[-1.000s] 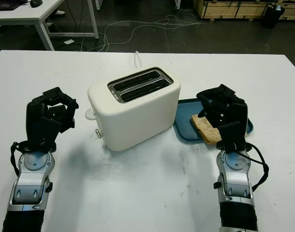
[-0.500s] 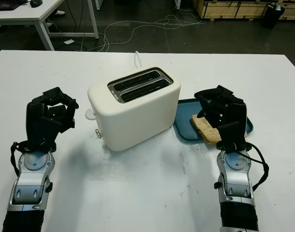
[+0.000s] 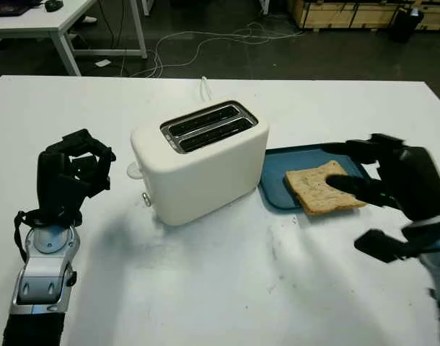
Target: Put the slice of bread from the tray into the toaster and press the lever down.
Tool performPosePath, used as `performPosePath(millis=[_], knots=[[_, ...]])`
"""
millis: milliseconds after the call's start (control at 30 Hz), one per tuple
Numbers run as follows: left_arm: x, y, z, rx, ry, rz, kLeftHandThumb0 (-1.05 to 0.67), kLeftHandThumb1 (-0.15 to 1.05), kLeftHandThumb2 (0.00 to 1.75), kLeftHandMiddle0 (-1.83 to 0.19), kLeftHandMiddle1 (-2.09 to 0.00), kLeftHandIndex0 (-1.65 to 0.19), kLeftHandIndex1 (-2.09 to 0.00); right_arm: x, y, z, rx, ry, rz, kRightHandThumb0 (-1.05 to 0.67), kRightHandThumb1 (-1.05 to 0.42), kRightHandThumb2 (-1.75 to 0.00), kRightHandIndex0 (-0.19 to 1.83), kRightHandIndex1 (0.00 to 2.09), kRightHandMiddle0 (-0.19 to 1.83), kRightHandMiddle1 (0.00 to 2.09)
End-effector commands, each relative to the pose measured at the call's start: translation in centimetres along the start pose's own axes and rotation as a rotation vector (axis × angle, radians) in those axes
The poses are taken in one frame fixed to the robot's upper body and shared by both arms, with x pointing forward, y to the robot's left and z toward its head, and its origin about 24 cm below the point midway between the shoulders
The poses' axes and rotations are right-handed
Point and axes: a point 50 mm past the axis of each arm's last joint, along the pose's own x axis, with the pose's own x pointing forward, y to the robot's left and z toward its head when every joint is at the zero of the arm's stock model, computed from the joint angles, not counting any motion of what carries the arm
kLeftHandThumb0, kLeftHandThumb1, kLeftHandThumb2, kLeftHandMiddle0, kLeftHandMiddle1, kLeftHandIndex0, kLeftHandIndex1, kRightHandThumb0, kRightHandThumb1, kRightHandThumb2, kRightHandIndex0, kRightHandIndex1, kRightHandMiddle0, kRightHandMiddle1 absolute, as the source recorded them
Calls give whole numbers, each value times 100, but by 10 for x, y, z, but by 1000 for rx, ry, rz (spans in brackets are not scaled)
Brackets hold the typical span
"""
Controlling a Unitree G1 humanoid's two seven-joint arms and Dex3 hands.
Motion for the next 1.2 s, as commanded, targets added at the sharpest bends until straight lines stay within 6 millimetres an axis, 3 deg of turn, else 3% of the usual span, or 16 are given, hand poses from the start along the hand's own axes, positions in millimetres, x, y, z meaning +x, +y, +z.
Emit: performPosePath(millis=[0,267,567,800,1067,1167], knots=[[5,2,5,6,-33,5,-79,65,86,-130,-151,-107,-147,-3,2,-3,-65,17,55,-71,-85,0,28,30,41,0],[6,4,7,7,-35,13,-80,66,85,-130,-151,-107,-148,-6,28,-16,-78,111,207,-76,-80,0,11,22,24,0],[6,4,7,9,-43,5,-79,65,85,-130,-152,-107,-148,2,62,-23,-71,132,317,-79,-85,-1,0,21,12,0],[6,4,7,11,-43,3,-79,65,86,-131,-152,-107,-149,8,75,-30,-28,134,329,-72,-85,0,0,33,16,2],[6,4,7,8,-43,2,-78,65,86,-130,-151,-107,-147,15,84,-32,-71,104,249,-50,-90,-2,0,72,27,10],[5,3,7,1,-46,1,-78,64,87,-130,-151,-107,-147,17,85,-33,-111,85,232,-45,-92,-10,0,88,29,14]])
